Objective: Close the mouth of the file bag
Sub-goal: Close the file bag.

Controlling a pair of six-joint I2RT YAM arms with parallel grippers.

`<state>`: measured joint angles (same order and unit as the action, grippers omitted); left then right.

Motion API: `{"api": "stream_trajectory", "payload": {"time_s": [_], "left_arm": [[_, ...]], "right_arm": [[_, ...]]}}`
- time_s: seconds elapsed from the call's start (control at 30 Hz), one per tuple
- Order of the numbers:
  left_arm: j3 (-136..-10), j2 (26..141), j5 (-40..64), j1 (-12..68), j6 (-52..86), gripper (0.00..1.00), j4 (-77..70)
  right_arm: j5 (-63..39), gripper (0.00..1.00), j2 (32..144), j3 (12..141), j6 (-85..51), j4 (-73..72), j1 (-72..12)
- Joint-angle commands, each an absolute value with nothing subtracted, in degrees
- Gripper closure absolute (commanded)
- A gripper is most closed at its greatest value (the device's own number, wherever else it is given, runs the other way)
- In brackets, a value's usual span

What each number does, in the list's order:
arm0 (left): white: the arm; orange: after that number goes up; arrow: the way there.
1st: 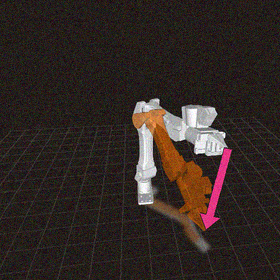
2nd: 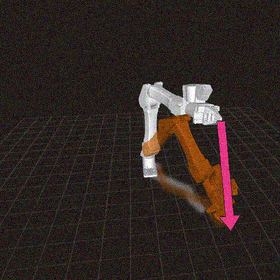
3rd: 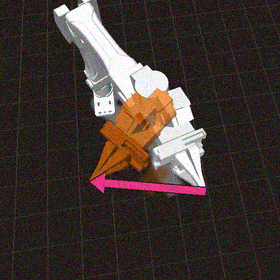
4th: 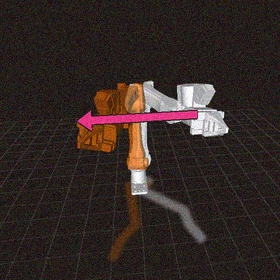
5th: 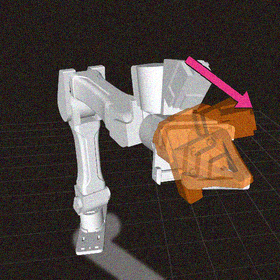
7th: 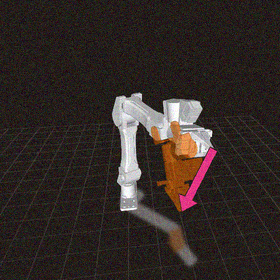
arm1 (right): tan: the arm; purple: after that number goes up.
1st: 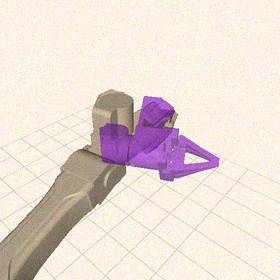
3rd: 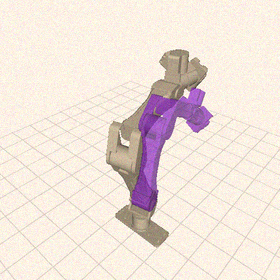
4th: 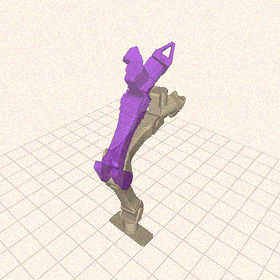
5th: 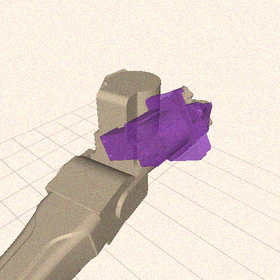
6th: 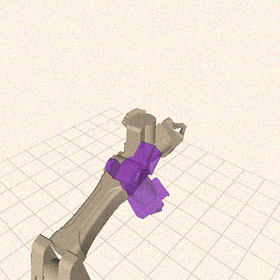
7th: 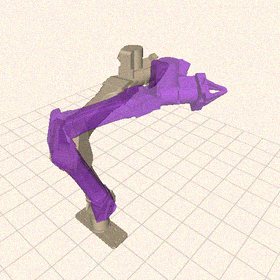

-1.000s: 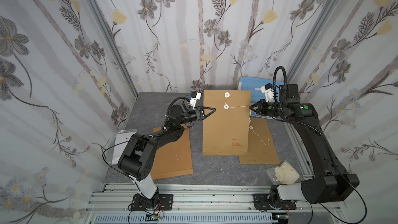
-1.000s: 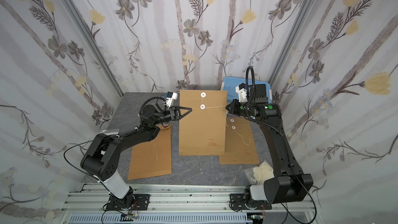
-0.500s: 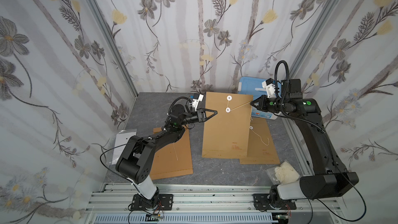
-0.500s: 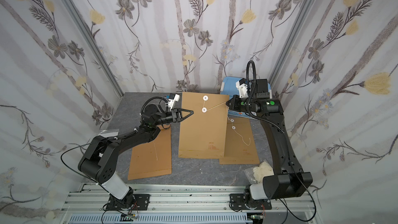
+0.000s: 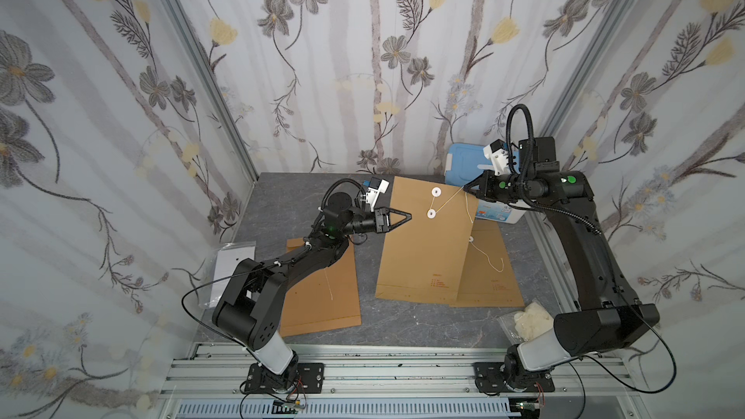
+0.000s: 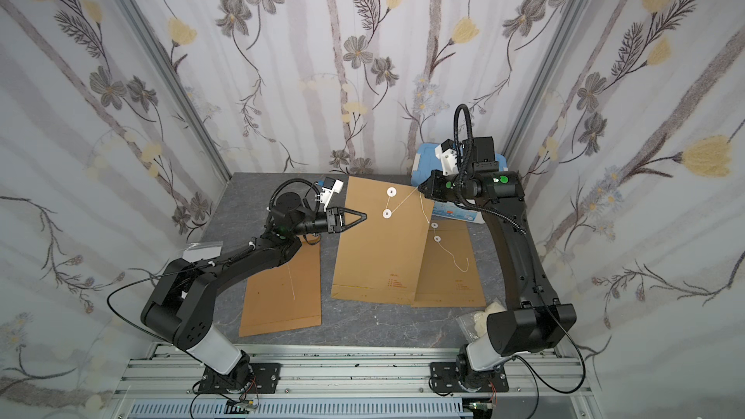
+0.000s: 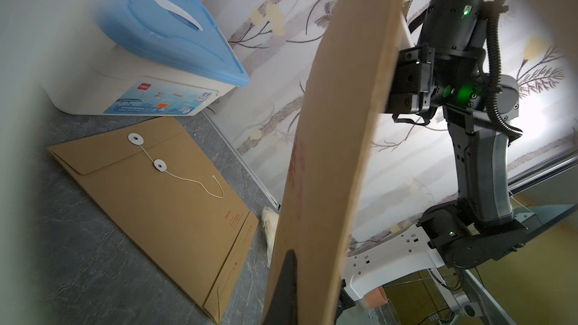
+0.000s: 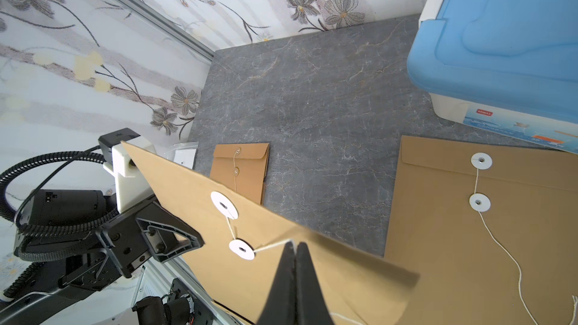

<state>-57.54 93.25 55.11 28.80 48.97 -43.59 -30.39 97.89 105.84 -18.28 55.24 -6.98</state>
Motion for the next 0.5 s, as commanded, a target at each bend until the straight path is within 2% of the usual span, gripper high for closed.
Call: {"api": "stream_trajectory", "payload": {"time_s": [0.0,0.47], "left_arm": [[-58.53,92.43,55.08,28.92,44.81,1.0,-40.01],[-59.85,93.16,54.47,29.69,45.0,1.0,-38.77]], "right_arm": [[-31.11,1.0,99.93,109.98,-17.23,56.63,-8.27],[-29.82,1.0,106.99,119.88,-18.49,57.93,-14.9]]}}
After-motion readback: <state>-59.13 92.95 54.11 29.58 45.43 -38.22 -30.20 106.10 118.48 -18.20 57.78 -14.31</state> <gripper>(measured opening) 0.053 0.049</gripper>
